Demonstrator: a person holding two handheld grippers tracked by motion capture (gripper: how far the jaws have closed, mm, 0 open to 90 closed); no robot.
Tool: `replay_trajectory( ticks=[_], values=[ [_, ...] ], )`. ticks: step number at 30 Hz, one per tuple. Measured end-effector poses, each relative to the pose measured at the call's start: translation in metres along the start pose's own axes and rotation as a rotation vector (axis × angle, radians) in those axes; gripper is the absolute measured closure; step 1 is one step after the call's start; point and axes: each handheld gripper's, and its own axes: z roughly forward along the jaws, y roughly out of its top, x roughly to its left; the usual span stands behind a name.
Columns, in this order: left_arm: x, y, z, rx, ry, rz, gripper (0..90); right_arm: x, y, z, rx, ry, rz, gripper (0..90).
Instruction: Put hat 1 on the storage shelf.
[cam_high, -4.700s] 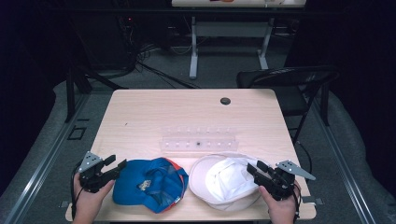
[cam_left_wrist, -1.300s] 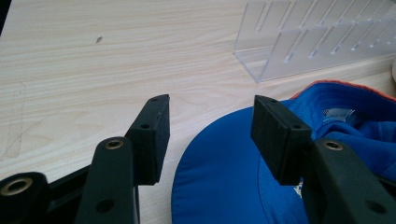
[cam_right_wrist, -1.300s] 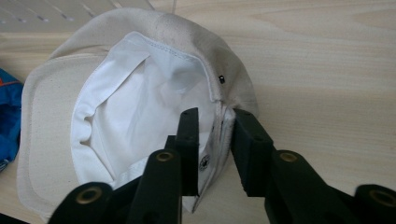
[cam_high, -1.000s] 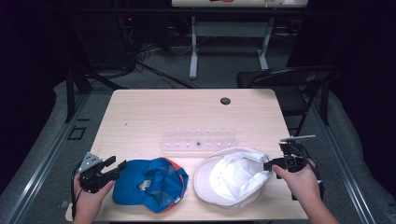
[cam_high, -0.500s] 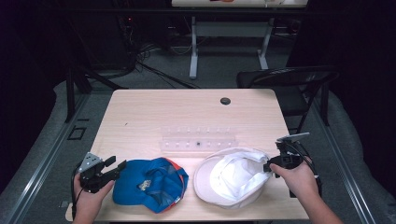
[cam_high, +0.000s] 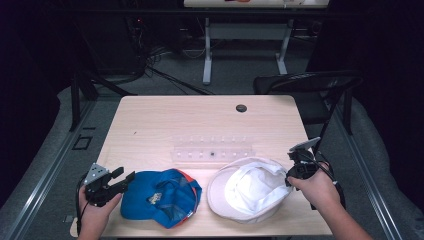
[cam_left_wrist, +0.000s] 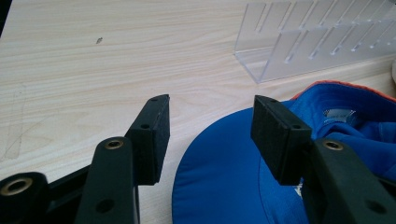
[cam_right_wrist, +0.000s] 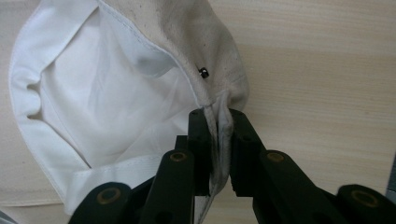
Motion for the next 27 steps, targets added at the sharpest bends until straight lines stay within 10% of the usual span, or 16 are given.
replay_trajectory(
  ticks=[27],
  values=[
    [0.001,0.0,0.0,0.007,-0.004,-0.003,47.8,0.009,0.01,-0.019,0.027,0.067,-0.003,81.8]
  ],
)
